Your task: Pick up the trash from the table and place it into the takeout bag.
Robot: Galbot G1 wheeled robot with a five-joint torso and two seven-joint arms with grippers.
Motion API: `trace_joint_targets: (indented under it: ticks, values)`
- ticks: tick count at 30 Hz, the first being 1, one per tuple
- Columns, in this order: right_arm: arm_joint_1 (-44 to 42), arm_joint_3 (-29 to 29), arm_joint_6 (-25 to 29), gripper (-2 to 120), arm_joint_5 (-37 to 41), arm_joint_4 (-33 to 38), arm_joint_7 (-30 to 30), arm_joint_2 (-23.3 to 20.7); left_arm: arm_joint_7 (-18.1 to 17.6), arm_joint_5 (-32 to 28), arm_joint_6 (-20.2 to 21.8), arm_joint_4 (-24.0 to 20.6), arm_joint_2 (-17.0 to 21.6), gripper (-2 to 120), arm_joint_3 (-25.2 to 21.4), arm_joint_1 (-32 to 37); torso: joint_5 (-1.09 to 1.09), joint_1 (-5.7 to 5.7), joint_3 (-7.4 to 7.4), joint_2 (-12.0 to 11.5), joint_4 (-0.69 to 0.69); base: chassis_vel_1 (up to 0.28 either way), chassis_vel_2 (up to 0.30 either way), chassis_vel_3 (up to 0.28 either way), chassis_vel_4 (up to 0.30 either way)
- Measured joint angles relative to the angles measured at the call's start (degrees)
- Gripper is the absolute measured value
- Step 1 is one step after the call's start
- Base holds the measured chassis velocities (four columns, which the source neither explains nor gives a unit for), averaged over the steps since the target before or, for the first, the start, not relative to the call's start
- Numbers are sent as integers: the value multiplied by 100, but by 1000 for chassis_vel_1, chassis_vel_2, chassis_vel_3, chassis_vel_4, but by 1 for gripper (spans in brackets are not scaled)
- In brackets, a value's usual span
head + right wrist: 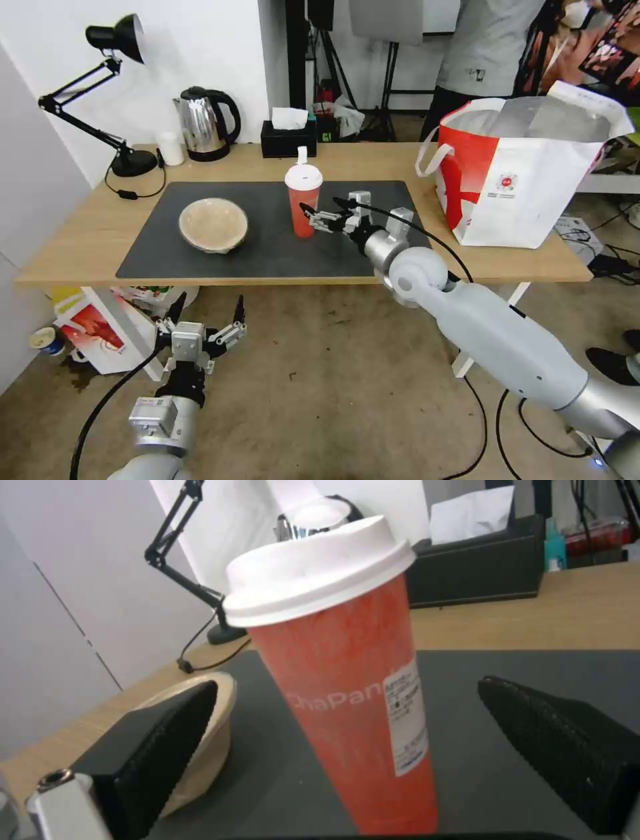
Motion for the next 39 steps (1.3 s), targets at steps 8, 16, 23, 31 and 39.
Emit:
trace_joint_targets:
  ticks: [8,16,23,31,39]
  values:
    - [56,-74,0,100,50,-36,-16,54,0,0,0,0,0,100,0,0,1,-1,0,0,0,0,0,0,0]
    - [112,-137,1,100,64,-215,-133,164,0,0,0,0,0,100,0,0,0,0,0,0,0,0,0,0,0]
    - [225,-188,25,100,-34,-581,-251,443,0,0,0,0,0,100,-1,0,0,-1,0,0,0,0,0,0,0]
    - [257,-194,31,100,-109,-786,-272,654,0,0,0,0,0,100,0,0,0,0,0,0,1,0,0,0,0]
    - [330,-199,161,100,-261,-1054,-380,747,0,0,0,0,0,100,-1,0,0,-1,0,0,0,0,0,0,0]
